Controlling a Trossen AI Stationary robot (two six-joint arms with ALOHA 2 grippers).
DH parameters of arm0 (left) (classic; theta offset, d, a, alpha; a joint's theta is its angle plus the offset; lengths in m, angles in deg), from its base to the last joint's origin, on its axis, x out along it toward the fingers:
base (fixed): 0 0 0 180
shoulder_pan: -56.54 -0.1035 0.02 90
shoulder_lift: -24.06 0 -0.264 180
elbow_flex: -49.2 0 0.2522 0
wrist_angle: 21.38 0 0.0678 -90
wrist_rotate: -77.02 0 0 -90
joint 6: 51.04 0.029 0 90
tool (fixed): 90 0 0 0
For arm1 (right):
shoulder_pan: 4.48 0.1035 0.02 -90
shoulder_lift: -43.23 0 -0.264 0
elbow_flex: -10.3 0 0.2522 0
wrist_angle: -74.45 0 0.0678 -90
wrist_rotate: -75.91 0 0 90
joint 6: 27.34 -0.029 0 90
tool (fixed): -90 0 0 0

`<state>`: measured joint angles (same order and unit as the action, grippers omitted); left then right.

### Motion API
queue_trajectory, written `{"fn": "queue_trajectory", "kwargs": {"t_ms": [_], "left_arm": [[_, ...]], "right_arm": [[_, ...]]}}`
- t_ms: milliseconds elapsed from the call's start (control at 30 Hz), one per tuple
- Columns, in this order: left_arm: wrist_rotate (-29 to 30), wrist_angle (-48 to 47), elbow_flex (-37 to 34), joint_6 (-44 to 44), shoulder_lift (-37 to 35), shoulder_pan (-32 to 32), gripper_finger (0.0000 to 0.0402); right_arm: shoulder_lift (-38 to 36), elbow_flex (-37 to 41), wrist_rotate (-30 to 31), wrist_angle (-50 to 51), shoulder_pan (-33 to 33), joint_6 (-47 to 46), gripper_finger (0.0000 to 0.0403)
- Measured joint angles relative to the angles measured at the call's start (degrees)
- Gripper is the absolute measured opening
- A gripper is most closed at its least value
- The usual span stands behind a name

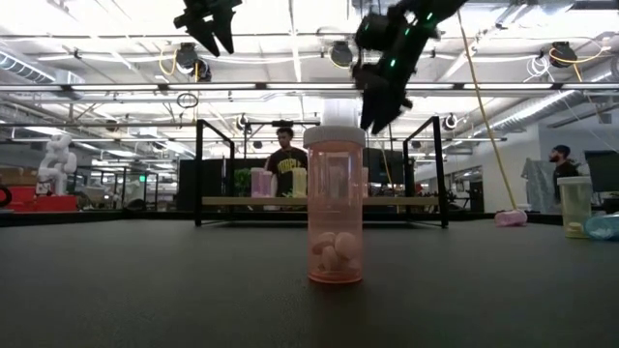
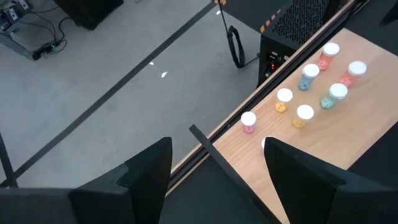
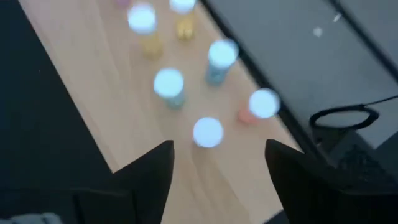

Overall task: Pick and place medicine bottles onto shelf by color
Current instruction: Put the pink pill bottle on the shelf aligned with the other pink pill bottles

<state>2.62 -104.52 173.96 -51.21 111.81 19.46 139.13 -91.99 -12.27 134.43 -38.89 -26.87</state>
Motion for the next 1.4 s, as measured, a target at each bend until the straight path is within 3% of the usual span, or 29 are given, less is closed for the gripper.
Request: {"fn": "queue_trajectory", "kwargs": {"t_ms": [133,333,500,600,767,1000,1200,1400], "left_arm": [[0.0,0.7,0.0,-0.3,0.0,0.1,0.0257],[0.0,0.8,0.0,-1.5,0.0,0.2,0.0257],[0.0,1.7,0.0,-0.5,0.0,0.4,0.0257],[0.0,3.6,0.0,1.3,0.0,0.4,0.0257],[0.0,4.7,0.0,4.4,0.0,0.4,0.0257],[-0.5,5.4,0.0,7.6,0.0,0.4,0.0257],[-5.5,7.2,0.0,10.3,0.4,0.5,0.0257],[-6.3,8.3,0.0,14.7,0.5,0.0,0.0257]], "right_arm": [[-7.0,0.0,6.0,0.0,0.0,-3.2,0.025],[-16.5,-0.1,24.2,4.2,-0.9,-15.8,0.024],[-18.7,0.0,29.6,11.7,-3.8,-24.7,0.0231],[-18.7,3.1,29.1,13.0,-5.9,-28.4,0.0224],[-18.6,13.6,19.8,12.1,-9.5,-37.6,0.022],[-18.7,29.9,10.8,9.5,-9.5,-49.4,0.0219],[-18.7,39.7,9.9,5.3,-7.8,-59.1,0.0218],[-18.8,45.0,9.5,3.0,-7.8,-66.8,0.0212]]}}
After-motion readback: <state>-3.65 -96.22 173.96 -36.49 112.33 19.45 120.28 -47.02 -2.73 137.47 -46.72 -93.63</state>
